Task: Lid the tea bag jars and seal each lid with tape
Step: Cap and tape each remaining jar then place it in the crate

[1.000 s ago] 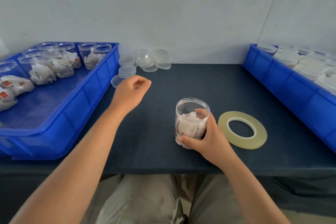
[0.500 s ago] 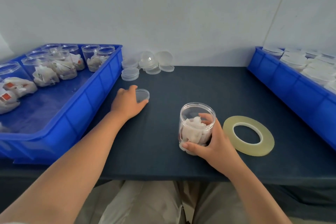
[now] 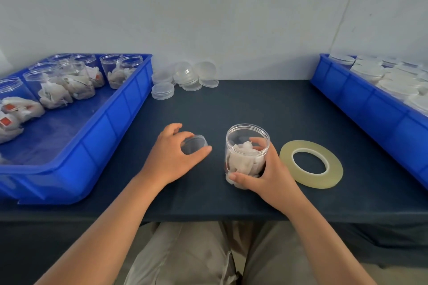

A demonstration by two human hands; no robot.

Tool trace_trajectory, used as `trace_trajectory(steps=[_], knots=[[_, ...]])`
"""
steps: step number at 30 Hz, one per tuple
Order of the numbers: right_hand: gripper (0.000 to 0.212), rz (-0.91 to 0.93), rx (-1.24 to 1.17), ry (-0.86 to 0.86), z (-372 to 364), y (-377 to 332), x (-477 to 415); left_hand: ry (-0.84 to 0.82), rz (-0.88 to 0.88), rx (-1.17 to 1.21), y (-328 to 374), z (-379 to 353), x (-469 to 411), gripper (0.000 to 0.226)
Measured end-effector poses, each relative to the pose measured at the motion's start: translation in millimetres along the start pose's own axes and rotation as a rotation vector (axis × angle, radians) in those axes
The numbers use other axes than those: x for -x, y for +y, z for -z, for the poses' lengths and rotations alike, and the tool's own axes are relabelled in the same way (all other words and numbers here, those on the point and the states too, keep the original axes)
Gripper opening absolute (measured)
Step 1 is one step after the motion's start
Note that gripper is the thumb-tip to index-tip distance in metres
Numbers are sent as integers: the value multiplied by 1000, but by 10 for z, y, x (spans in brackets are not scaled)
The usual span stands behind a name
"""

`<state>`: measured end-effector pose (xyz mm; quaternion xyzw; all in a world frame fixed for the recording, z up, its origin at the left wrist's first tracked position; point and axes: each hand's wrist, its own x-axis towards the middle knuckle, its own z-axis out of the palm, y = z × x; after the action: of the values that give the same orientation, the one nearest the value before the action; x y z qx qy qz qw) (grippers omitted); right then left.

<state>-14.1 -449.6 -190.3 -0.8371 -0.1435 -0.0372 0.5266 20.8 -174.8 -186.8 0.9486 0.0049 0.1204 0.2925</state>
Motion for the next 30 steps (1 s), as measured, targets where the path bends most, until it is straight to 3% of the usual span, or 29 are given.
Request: trace_trajectory(steps=[5,9,11,15,19,23,25,27,30], knots=[[91,-1,11,-2,4,5,-6,140,55,172,32,-5,6,61],[91,-4,6,-2,-1,18,-11,32,213,588,16,-20,-25,78],[91,-3,4,0,-5,20,-10,42,224,599,-17,-20,-25,71],[90,1,-5,3,-12,25,-4,67,195,276,-48,-27,40,81],[91,-2,5,8,-11,17,-4,-70,30,-73,-68,-77,64,109],[92,-12,8,4,-11,7,-6,-41,-92,-387,6,-127,86,92],[90,-13,1,1,-10,10,-9,-14,-68,-265,91,-66,82,73],[90,-14,1,-3,-7,4,-7,13,-40,4,224,52,103,48],[92,-10,5,-4,-5,-8,-4,13,-29,336,544,253,111,54]])
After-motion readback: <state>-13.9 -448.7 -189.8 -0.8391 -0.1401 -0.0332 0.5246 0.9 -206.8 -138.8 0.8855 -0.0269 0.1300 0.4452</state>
